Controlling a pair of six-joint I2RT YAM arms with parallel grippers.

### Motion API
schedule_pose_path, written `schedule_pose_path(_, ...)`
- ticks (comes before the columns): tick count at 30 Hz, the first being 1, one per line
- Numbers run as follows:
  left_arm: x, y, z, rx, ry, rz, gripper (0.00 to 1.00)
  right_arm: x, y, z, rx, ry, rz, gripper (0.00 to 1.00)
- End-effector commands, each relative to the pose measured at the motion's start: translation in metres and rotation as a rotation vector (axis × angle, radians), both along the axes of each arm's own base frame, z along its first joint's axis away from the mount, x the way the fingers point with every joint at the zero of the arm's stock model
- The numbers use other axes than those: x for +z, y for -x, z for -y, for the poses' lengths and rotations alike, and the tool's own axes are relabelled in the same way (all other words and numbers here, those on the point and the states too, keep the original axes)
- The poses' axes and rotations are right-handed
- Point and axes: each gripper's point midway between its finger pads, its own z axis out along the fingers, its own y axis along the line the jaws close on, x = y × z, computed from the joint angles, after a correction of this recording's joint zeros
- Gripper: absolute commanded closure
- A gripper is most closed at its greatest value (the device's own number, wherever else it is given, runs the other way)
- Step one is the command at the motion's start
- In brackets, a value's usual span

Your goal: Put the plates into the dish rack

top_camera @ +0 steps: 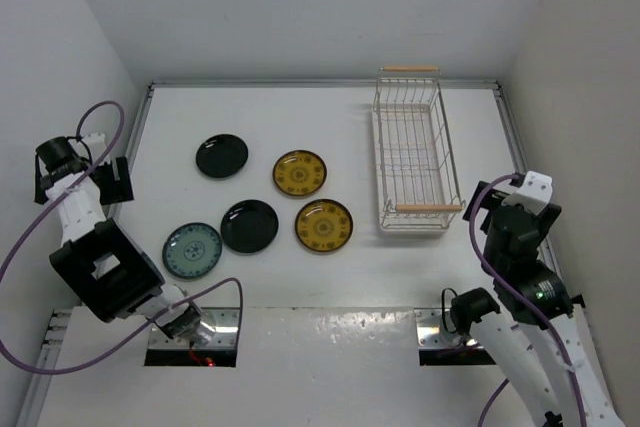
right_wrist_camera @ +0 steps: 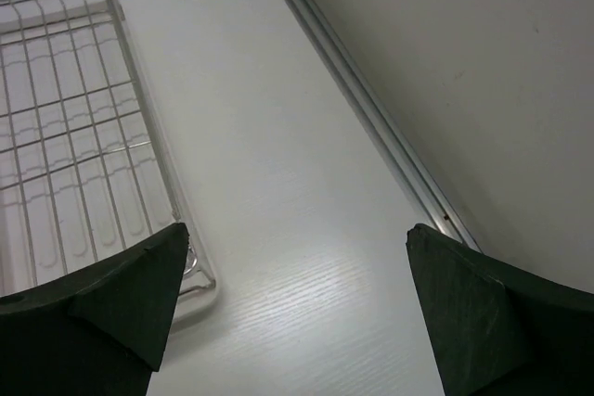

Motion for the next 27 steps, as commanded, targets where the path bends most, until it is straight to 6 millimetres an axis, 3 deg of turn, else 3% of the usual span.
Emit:
schedule_pose_path(1, 0.052, -0.011, 0.011, -0.075, -0.002, 0.108, 0.17, 0.014, -0.009, -0.011, 0.067, -0.010, 0.028, 0.00)
schedule_pose_path(3, 0.094, -0.018, 0.019, -0.151, -0.012, 0.158, 0.14, 0.025, -0.020, -0.033, 0.195, -0.032, 0.051, 0.00)
schedule_pose_path(4, 0.140, -0.025, 0.022, -0.218, -0.074, 0.235, 0.14, 0.033, -0.032, -0.060, 0.343, -0.048, 0.032, 0.00)
schedule_pose_path(6, 0.183, -0.027, 0.023, -0.255, -0.172, 0.311, 0.00, 0.031, -0.047, -0.079, 0.430, -0.038, -0.015, 0.00)
schedule_pose_path(7, 0.216, -0.029, 0.034, -0.321, -0.251, 0.368, 0.00, 0.048, -0.058, -0.097, 0.498, -0.077, -0.020, 0.00)
schedule_pose_path(8, 0.229, -0.030, 0.040, -0.351, -0.288, 0.388, 0.00, 0.040, -0.069, -0.108, 0.517, -0.090, -0.079, 0.00)
schedule_pose_path(9, 0.239, -0.031, 0.046, -0.376, -0.315, 0.406, 0.00, 0.055, -0.075, -0.118, 0.541, -0.104, -0.066, 0.00)
schedule_pose_path(10, 0.247, -0.033, 0.051, -0.395, -0.322, 0.425, 0.00, 0.057, -0.076, -0.146, 0.616, -0.133, -0.075, 0.00)
schedule_pose_path(11, 0.262, -0.035, 0.059, -0.407, -0.354, 0.438, 0.00, 0.052, -0.094, -0.163, 0.621, -0.109, -0.127, 0.00)
schedule_pose_path(12, 0.269, -0.035, 0.063, -0.411, -0.369, 0.443, 0.00, 0.052, -0.100, -0.169, 0.604, -0.074, -0.138, 0.00)
schedule_pose_path(13, 0.274, -0.035, 0.065, -0.409, -0.383, 0.442, 0.00, 0.047, -0.090, -0.206, 0.717, -0.005, -0.181, 0.00)
schedule_pose_path(14, 0.279, -0.037, 0.070, -0.419, -0.397, 0.447, 0.00, 0.009, -0.106, -0.217, 0.673, 0.095, -0.312, 0.00)
schedule_pose_path(15, 0.280, -0.034, 0.066, -0.391, -0.417, 0.425, 0.00, 0.030, -0.110, -0.236, 0.706, 0.099, -0.306, 0.00)
schedule_pose_path(16, 0.280, -0.034, 0.065, -0.381, -0.427, 0.416, 0.00, 0.002, -0.110, -0.262, 0.753, 0.135, -0.411, 0.00)
schedule_pose_path(17, 0.273, -0.035, 0.065, -0.376, -0.424, 0.396, 0.00, -0.011, -0.115, -0.275, 0.767, 0.149, -0.499, 0.00)
schedule_pose_path(18, 0.258, -0.034, 0.061, -0.358, -0.417, 0.352, 0.00, -0.019, -0.108, -0.297, 0.846, 0.057, -0.550, 0.00)
schedule_pose_path(19, 0.247, -0.033, 0.058, -0.341, -0.402, 0.326, 0.00, -0.046, -0.108, -0.305, 0.859, 0.038, -0.617, 0.02)
schedule_pose_path(20, 0.235, -0.032, 0.057, -0.321, -0.378, 0.304, 0.00, -0.053, -0.114, -0.323, 0.906, -0.053, -0.602, 0.08)
schedule_pose_path(21, 0.211, -0.030, 0.054, -0.302, -0.345, 0.250, 0.00, -0.079, -0.112, -0.328, 0.887, -0.179, -0.674, 0.26)
schedule_pose_path(22, 0.199, -0.028, 0.053, -0.291, -0.325, 0.224, 0.00, -0.088, -0.106, -0.337, 0.916, -0.247, -0.710, 0.33)
schedule_pose_path(23, 0.187, -0.029, 0.057, -0.296, -0.300, 0.205, 0.00, -0.093, -0.112, -0.332, 0.887, -0.291, -0.718, 0.39)
schedule_pose_path(24, 0.166, -0.024, 0.060, -0.290, -0.261, 0.169, 0.00, -0.115, -0.107, -0.336, 0.868, -0.324, -0.782, 0.42)
schedule_pose_path(26, 0.146, -0.021, 0.066, -0.299, -0.208, 0.136, 0.00, -0.128, -0.108, -0.337, 0.858, -0.329, -0.807, 0.35)
schedule_pose_path(27, 0.134, -0.022, 0.068, -0.297, -0.174, 0.119, 0.00, -0.146, -0.108, -0.335, 0.843, -0.310, -0.839, 0.31)
